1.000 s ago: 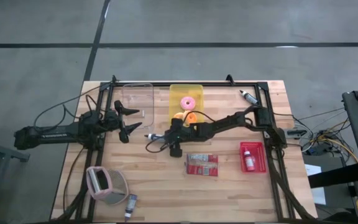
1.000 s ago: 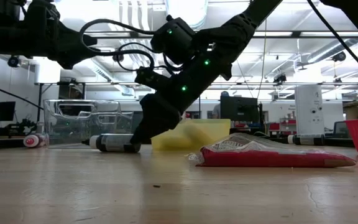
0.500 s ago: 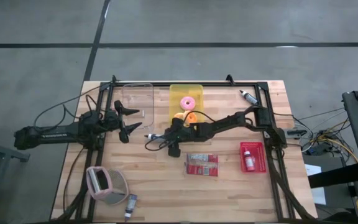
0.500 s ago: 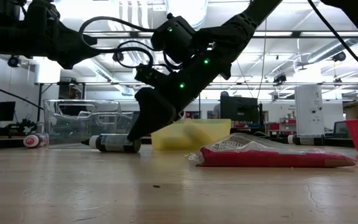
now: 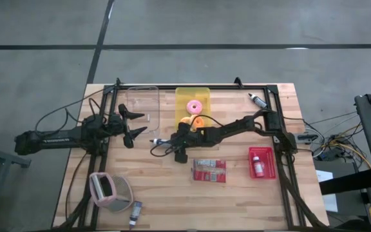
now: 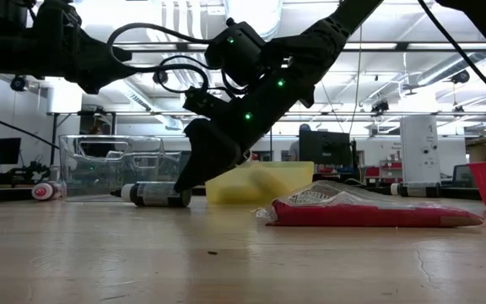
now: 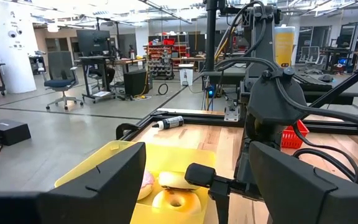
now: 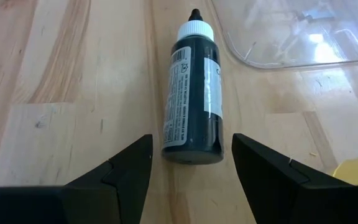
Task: Pick & Place Food Item
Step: Put the left black food coloring bottle into the red bin
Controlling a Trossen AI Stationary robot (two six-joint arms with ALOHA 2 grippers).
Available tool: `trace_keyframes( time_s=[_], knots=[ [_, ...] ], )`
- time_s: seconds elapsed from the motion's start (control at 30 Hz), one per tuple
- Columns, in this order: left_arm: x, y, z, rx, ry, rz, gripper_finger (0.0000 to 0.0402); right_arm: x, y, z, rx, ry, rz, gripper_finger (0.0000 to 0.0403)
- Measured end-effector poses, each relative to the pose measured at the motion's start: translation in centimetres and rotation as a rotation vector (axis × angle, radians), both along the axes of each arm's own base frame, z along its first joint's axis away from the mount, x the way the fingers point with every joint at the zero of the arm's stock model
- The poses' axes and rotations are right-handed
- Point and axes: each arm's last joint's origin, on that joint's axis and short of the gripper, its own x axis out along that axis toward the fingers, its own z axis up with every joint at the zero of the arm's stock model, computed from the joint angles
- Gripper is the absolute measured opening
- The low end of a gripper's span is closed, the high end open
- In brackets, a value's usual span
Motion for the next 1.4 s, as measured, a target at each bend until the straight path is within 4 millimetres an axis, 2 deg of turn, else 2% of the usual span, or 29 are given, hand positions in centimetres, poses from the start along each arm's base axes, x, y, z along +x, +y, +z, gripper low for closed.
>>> trace_keyframes(
  time_s=[0.53,1.4],
  knots=[
    [0.00,0.00,0.00,0.000,0.000,0.000,0.0289,-0.01,0.00,-0.01,0.000,0.002,0.005,0.0144],
    [0.00,0.00,0.00,0.000,0.000,0.000,0.0289,-0.06,0.03,-0.05,0.013,0.010,0.009,0.0127]
  ],
)
